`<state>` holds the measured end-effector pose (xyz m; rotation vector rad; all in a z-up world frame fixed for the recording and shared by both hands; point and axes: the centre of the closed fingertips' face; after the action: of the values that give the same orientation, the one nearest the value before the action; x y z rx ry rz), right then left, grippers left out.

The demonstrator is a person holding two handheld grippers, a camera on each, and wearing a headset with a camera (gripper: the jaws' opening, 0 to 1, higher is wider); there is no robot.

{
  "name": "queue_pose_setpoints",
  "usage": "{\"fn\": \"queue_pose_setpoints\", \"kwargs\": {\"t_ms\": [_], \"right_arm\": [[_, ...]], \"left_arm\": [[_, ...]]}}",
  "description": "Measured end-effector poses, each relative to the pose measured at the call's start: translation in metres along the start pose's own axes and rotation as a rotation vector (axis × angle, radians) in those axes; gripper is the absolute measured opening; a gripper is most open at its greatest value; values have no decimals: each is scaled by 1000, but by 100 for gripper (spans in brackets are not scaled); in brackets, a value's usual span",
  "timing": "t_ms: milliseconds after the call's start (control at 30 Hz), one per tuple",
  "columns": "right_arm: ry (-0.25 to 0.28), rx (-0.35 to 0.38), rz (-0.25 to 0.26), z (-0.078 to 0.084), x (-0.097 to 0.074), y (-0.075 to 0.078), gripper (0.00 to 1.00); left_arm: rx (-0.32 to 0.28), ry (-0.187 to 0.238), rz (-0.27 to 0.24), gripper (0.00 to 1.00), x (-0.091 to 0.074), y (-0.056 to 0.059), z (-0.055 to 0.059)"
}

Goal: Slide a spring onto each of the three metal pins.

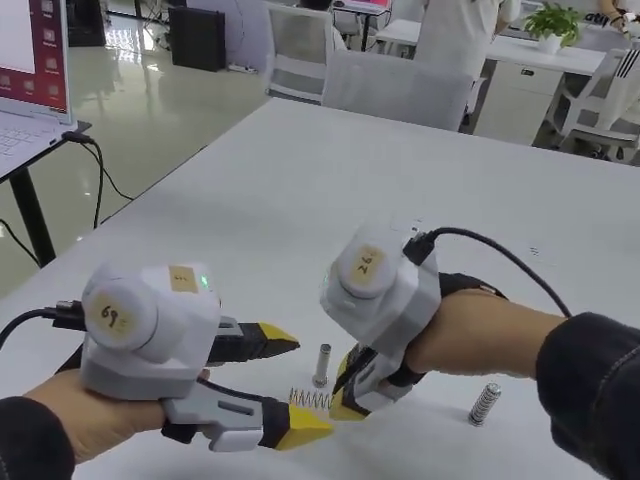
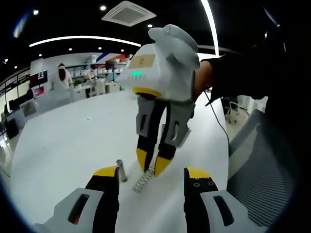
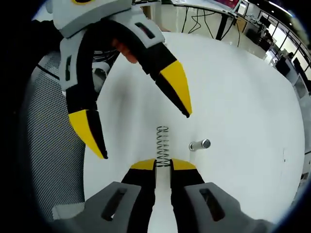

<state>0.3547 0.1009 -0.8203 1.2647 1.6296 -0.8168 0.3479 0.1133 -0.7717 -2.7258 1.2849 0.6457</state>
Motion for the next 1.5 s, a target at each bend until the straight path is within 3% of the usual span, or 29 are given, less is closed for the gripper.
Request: {"fn": "queue_pose_setpoints", "kwargs": {"t_ms": [133,300,767,1200,1500], "right_arm": [[12,-23,-35,-4,-21,-11,8],[15,-66,-37,-8,-36,-19,8],[8,-99,-34,-13,-44,-25,8],[14,-122,-14,-22,-59,-27,8],[40,-164,17,-41,-71,-31,8]], "left_arm": [[14,4,10,43,0,3,-2],[34,13,29,35,1,8,-4],[106,27,78,8,1,19,-7],[119,23,91,4,3,21,-8],[129,15,99,3,4,24,-8]]}}
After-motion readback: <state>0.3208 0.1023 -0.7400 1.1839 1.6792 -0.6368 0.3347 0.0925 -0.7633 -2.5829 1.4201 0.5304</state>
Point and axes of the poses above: the centre of the closed fingertips' face, and the gripper's own axes: x roughly forward along the fingers, y roughly to its right, z roughly out of its underside, and after that the axes turned 6 degrees about -x, right-handed
